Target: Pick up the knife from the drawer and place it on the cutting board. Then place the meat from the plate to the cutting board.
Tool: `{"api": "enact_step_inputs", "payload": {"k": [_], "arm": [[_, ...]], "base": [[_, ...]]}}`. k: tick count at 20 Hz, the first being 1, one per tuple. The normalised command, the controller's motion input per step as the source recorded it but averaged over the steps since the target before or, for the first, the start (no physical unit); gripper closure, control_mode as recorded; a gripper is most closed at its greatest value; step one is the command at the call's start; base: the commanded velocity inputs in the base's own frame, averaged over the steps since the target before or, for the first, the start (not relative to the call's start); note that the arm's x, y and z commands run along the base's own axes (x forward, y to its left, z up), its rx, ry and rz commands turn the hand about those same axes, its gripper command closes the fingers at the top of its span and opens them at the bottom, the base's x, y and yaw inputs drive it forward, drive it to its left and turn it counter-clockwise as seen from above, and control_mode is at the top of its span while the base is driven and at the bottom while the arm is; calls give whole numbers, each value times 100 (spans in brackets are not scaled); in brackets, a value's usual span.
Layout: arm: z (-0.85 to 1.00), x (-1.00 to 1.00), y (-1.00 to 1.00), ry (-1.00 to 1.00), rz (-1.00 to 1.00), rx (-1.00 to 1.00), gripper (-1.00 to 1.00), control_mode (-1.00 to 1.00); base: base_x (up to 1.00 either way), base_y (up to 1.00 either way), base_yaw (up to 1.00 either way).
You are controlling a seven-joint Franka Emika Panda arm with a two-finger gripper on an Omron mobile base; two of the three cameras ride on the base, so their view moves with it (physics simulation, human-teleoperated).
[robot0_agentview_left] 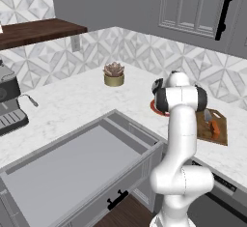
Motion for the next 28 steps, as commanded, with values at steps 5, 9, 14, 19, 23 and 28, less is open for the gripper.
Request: {"api": "enact_step_inputs", "payload": {"k": [5, 9, 14, 19, 23, 28], "arm": [[-38, -2, 0, 4, 3, 2, 100, -100], [-10, -17, 0, 0, 1, 0, 100, -100], [75, -69, -9, 3, 0, 0, 100, -100], [12, -100, -59, 2, 0, -1, 100, -100], [0, -95, -73, 3, 0, 0, 100, -100], [-23, -62, -26, 18, 0, 0, 100, -100]], "base": [[0, 0, 0], [0, 0, 0], [0, 0, 0], [0, 0, 0], [0, 0, 0], [0, 0, 0]]}}
